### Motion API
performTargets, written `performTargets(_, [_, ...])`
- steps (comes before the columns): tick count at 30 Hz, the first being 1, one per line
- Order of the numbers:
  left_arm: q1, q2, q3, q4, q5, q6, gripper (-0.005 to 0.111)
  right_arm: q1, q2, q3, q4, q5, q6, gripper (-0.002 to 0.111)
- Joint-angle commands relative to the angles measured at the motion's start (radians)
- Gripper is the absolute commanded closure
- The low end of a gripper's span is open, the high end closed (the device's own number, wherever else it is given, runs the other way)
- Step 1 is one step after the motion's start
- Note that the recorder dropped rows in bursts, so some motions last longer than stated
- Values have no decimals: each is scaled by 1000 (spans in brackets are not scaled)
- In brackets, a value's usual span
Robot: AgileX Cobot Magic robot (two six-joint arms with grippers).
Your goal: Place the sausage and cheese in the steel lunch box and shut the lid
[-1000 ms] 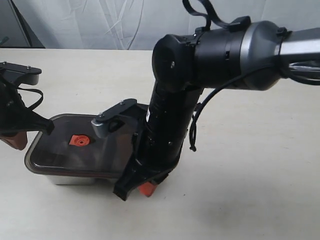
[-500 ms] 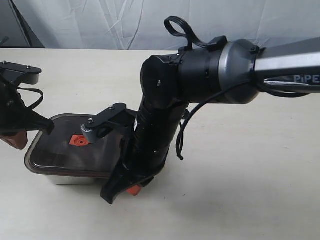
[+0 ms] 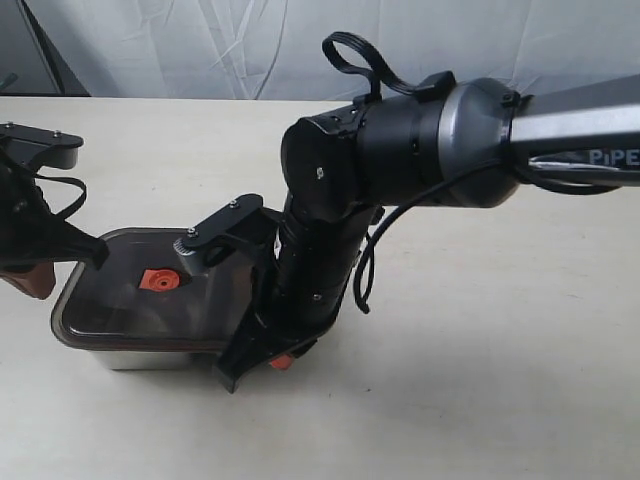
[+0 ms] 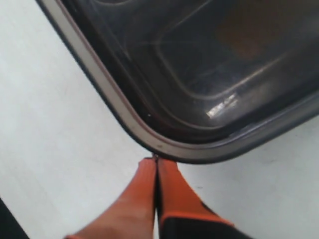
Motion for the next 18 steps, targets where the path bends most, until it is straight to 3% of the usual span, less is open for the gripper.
performTargets(1, [-5,-6,1,0,4,-1,107,-2,-9,2,-19,17,4,109])
performTargets(9, [-5,-6,1,-79,-9,59,107,-25,-121,2,-39,-48,23,109])
performTargets(18, [-5,-4,1,-104,-82,66,107,-35,-53,2,-35,-209,23,109])
